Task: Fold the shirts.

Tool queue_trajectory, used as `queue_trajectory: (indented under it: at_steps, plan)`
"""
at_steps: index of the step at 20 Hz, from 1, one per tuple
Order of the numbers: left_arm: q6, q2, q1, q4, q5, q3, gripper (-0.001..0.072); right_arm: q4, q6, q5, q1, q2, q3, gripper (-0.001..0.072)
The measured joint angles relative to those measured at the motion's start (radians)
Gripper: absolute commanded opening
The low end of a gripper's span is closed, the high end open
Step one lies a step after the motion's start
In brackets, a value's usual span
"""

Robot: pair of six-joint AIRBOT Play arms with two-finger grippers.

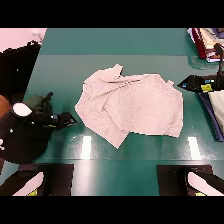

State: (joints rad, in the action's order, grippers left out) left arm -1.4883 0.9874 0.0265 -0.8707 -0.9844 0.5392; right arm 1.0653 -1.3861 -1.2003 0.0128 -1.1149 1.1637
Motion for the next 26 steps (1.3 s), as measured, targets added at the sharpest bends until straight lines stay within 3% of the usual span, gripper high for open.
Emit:
queue_trajectory:
  at_steps: [5,17,18,19,25,26]
  plan:
    - [0.058,-0.011,-0.063,0.132,0.121,-0.083,0.0479,-0.006,0.0,0.003,-0.001,0.0,0.0,0.038]
    - [0.005,0.099,-0.296,0.248,0.341,-0.084,0.0476,-0.068,0.0,0.0,-0.002,0.0,0.0,0.038]
    - [0.004,0.108,-0.303,0.248,0.346,-0.074,0.0296,-0.067,0.0,-0.008,0.003,0.0,0.0,0.038]
    - [0.004,0.116,-0.308,0.233,0.36,-0.062,0.0029,-0.058,0.0,-0.024,0.012,0.0,0.0,0.038]
    - [0.02,0.126,-0.317,0.214,0.362,0.059,0.0028,0.053,-0.001,-0.117,0.119,0.08,-0.143,0.0384]
    - [0.026,0.126,-0.317,0.209,0.354,0.074,0.0029,0.069,-0.001,-0.13,0.15,0.105,-0.193,0.0454]
